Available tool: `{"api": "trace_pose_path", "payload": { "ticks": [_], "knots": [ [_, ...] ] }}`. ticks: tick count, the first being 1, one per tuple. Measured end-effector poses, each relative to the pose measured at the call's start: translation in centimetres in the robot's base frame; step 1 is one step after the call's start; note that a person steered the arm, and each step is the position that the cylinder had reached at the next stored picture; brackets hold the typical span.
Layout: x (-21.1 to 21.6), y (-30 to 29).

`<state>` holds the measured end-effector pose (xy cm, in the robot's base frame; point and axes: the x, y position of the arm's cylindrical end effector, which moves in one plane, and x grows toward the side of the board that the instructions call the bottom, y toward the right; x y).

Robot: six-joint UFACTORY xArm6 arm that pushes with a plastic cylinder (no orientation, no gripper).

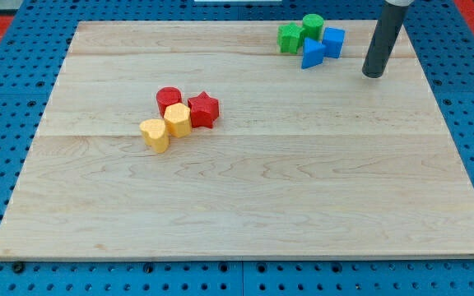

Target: Push the green star above the red circle

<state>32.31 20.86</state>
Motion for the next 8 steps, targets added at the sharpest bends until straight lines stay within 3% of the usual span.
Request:
{"api": "trace_pose_path", "payload": {
  "ticks": [3,5,6,7,8],
  "knots": [
    [1.9,-0.8],
    [-7.0,8.4],
    [-12.0,2.9],
    [-13.1,-1.9],
    [-10.1,-9.5]
  ]
}}
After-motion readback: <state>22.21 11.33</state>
